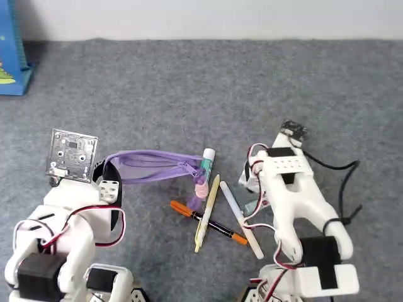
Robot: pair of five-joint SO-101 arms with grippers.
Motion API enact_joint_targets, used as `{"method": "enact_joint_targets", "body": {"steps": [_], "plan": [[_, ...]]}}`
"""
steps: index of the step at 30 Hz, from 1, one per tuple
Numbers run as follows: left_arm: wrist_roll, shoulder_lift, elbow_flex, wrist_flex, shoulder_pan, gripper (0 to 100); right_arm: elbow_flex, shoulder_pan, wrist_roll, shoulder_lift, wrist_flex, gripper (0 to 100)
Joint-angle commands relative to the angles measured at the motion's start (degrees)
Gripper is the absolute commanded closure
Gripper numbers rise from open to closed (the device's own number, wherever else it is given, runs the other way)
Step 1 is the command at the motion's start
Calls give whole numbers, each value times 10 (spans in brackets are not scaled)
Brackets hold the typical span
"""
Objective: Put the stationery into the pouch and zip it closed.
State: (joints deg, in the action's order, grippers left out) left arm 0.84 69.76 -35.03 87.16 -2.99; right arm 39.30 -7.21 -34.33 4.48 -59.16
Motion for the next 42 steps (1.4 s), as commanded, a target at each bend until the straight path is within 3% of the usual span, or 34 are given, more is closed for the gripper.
{"method": "enact_joint_targets", "body": {"steps": [1,7,13,16,25,34,42], "plan": [[7,-23,-15,-3,-2,988,-33,7,-6,4,-27,703],[7,-23,-15,-3,-2,988,-25,9,-6,0,-36,736],[7,-23,-15,-2,-2,988,-23,8,0,4,-36,998],[7,-23,-15,-2,-2,988,-21,9,0,5,-57,957],[7,-23,-15,-2,-2,988,-22,22,55,29,-92,990],[7,-23,-15,-4,-3,988,-15,42,127,326,-221,990],[8,-25,-15,-5,-3,988,15,17,231,633,-228,991]]}}
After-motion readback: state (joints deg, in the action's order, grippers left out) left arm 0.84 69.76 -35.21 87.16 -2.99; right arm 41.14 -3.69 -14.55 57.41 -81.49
